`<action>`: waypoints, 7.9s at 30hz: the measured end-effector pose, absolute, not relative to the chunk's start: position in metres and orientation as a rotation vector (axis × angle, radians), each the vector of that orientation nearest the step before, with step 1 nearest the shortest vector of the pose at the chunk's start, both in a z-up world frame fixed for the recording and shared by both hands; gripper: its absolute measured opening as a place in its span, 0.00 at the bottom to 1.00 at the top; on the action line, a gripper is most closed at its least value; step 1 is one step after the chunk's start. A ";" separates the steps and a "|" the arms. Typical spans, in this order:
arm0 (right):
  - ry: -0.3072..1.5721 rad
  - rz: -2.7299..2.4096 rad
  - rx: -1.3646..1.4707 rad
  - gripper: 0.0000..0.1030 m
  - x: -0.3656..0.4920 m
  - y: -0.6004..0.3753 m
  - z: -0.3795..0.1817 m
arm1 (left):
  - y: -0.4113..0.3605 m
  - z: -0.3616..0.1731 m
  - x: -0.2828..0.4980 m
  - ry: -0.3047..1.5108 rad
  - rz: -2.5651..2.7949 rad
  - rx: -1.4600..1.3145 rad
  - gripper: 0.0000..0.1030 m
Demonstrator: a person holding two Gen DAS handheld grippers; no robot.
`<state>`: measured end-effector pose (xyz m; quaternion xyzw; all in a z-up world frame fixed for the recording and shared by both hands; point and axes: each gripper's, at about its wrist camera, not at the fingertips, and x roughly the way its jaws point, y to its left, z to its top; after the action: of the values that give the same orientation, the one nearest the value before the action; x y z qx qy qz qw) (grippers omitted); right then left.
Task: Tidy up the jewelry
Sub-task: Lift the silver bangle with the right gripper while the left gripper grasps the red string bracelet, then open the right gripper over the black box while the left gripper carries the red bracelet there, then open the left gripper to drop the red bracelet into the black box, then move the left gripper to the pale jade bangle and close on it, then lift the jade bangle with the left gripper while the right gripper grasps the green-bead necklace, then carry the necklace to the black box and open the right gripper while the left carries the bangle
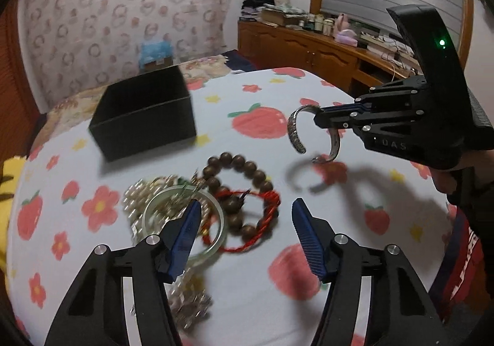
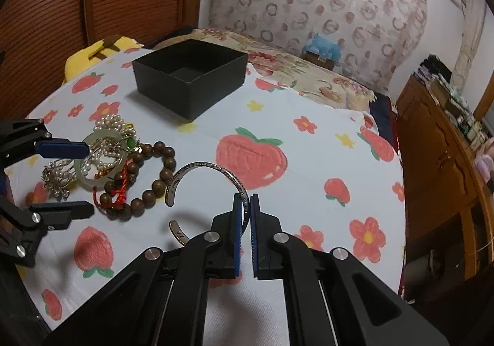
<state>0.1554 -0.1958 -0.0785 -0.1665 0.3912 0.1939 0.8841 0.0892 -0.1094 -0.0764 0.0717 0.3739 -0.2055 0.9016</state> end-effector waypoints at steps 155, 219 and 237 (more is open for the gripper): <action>0.852 0.496 -0.267 0.15 0.165 -0.142 -0.120 | -0.041 -0.090 0.127 0.878 -0.333 0.125 0.11; 0.722 0.755 -0.242 0.10 0.101 -0.086 -0.075 | -0.013 -0.032 0.090 0.641 -0.262 0.019 0.07; 0.635 0.709 -0.273 0.07 0.102 -0.096 -0.044 | 0.007 -0.034 0.100 0.650 -0.225 0.012 0.07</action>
<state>0.1023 -0.0964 -0.0439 -0.1310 0.3049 0.3403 0.8798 0.1002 0.0075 -0.0341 0.0057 0.3186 -0.1101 0.9415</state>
